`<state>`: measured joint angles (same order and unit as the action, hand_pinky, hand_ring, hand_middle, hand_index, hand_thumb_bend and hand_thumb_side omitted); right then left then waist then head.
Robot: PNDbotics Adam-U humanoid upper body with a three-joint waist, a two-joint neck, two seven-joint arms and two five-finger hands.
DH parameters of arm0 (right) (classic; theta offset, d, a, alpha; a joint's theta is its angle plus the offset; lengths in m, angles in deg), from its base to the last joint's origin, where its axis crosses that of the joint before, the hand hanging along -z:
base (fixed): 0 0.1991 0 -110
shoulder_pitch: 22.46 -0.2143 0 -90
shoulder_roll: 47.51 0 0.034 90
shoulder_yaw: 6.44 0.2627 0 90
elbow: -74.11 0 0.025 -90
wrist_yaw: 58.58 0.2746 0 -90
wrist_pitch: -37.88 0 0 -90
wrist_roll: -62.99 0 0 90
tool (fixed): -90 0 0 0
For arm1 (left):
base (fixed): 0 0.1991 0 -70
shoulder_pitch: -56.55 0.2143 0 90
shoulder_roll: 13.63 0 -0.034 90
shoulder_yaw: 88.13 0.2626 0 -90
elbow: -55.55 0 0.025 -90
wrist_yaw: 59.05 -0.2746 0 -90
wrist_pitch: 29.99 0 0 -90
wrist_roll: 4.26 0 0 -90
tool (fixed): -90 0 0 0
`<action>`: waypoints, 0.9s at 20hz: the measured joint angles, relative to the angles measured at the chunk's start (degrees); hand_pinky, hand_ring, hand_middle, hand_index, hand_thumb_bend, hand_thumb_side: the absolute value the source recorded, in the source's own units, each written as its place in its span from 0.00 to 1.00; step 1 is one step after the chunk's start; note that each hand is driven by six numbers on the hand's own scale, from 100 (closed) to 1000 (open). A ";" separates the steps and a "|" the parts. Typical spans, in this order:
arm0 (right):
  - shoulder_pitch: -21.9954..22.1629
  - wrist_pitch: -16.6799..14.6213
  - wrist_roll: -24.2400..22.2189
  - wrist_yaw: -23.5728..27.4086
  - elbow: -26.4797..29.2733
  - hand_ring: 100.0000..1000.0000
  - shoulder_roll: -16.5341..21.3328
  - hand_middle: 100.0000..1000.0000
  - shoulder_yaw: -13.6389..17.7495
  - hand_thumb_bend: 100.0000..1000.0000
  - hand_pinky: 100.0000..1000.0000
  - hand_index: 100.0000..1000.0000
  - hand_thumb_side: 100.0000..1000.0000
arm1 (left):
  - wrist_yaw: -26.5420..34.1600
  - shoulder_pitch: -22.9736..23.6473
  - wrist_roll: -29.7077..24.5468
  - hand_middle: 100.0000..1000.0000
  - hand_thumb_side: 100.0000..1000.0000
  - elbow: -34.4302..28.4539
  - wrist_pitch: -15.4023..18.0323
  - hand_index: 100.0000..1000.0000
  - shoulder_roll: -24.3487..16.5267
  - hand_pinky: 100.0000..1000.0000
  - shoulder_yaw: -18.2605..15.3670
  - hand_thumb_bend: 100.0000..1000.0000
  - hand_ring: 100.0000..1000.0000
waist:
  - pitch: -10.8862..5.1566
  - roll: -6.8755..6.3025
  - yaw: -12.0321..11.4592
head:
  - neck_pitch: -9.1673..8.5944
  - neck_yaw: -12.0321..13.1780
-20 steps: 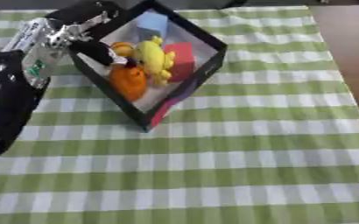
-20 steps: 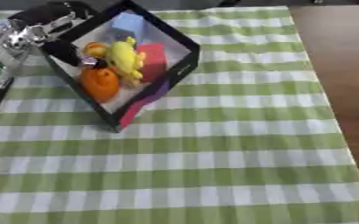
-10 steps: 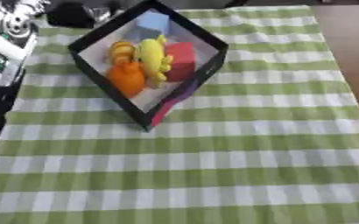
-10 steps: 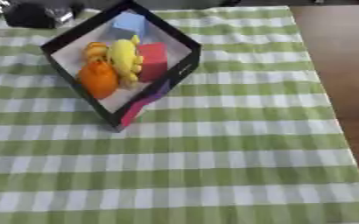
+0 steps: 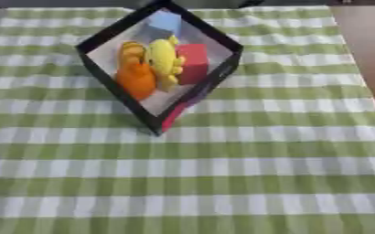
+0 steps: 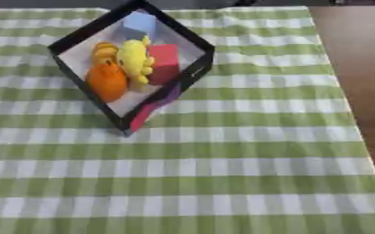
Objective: Pick up objects on the table and place them in the box.
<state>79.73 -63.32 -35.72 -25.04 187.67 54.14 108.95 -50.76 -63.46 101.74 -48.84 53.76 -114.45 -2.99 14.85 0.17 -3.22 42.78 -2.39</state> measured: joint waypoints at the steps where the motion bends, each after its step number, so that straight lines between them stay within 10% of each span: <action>1: -0.05 -0.06 0.07 0.00 0.00 0.69 -0.23 0.68 0.01 0.00 0.77 0.82 0.49 | 1.58 2.04 1.61 0.82 0.66 -0.92 1.05 0.91 0.08 0.76 -1.01 0.08 0.74 | 0.00 0.04 -0.15 | -0.08 0.08; 10: -2.20 -3.06 0.12 -1.68 0.00 0.73 -2.18 0.71 -0.26 0.00 0.79 0.84 0.49 | 10.90 11.39 9.70 0.85 0.68 -1.74 11.05 0.93 4.71 0.77 -5.75 0.20 0.76 | 0.00 0.90 -0.75 | -1.11 -0.54; 18: -4.37 -5.21 -0.84 -4.64 -0.04 0.81 -3.23 0.81 -1.85 0.00 0.82 0.88 0.50 | 7.40 11.31 9.64 0.85 0.70 1.52 12.80 0.93 8.00 0.77 -6.31 0.18 0.74 | -0.02 0.92 -1.54 | -1.10 -1.48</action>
